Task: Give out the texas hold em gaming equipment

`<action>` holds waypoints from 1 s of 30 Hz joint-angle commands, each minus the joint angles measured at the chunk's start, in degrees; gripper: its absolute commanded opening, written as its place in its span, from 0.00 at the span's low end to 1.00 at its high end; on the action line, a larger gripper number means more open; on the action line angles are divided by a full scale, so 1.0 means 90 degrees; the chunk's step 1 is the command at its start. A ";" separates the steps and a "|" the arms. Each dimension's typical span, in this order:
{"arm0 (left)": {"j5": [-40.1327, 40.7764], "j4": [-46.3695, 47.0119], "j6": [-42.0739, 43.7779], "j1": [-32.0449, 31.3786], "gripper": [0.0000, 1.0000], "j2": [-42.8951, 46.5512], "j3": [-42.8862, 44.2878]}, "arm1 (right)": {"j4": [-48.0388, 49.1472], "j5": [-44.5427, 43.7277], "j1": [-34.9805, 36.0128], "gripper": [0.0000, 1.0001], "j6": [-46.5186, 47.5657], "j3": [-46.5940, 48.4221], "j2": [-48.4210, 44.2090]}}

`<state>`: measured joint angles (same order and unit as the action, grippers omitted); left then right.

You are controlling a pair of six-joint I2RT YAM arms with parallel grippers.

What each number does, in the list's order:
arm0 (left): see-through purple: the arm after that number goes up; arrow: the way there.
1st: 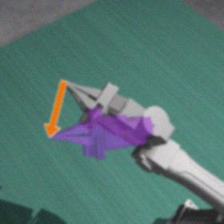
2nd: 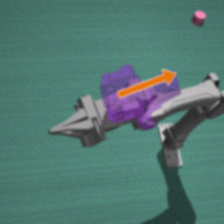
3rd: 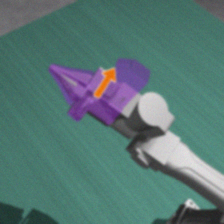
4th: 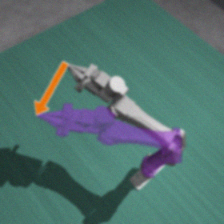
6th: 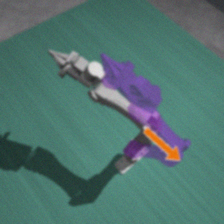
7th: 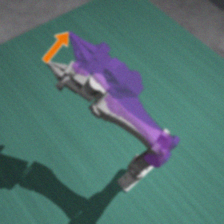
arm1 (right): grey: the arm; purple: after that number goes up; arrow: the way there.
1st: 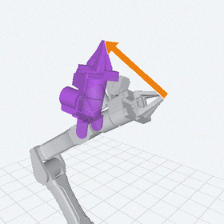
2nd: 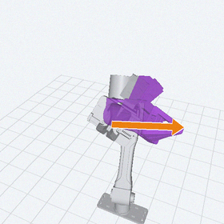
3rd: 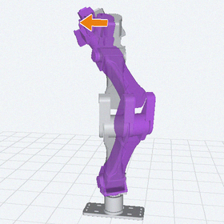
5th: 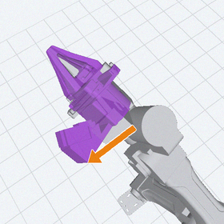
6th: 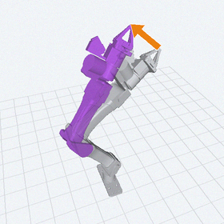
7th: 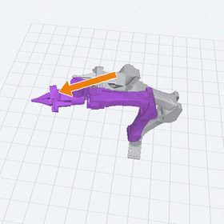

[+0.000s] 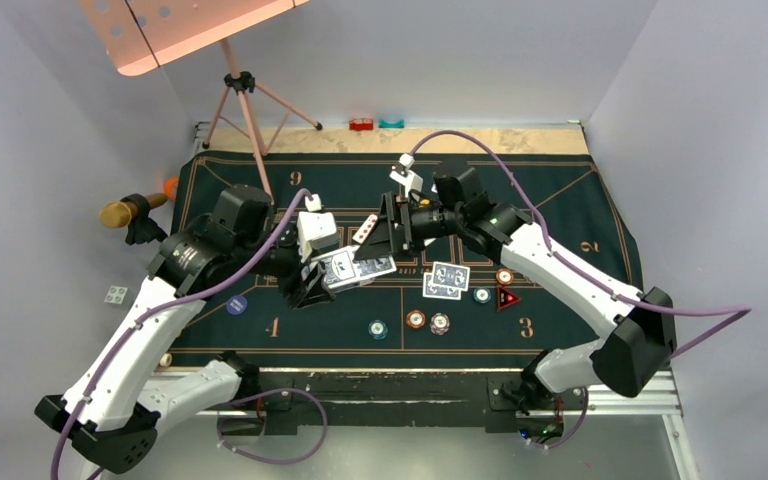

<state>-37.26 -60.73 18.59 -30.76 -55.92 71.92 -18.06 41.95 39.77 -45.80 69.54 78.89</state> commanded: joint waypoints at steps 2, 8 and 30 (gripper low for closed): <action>0.0093 0.0374 -0.0064 0.0040 0.00 0.0024 0.0232 | -0.0127 0.0030 0.0034 0.77 0.0163 0.0186 -0.0186; 0.0095 0.0388 -0.0084 0.0045 0.00 0.0034 0.0205 | -0.0390 0.0111 0.0034 0.67 0.0224 0.0179 -0.0314; 0.0028 0.0309 -0.0072 0.0056 0.00 0.0145 0.0203 | -0.1355 -0.0074 -0.0348 0.42 0.0305 0.0441 -0.0845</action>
<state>-35.75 -60.51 18.55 -30.76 -55.75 71.92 -27.97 41.41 38.09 -44.47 70.74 73.73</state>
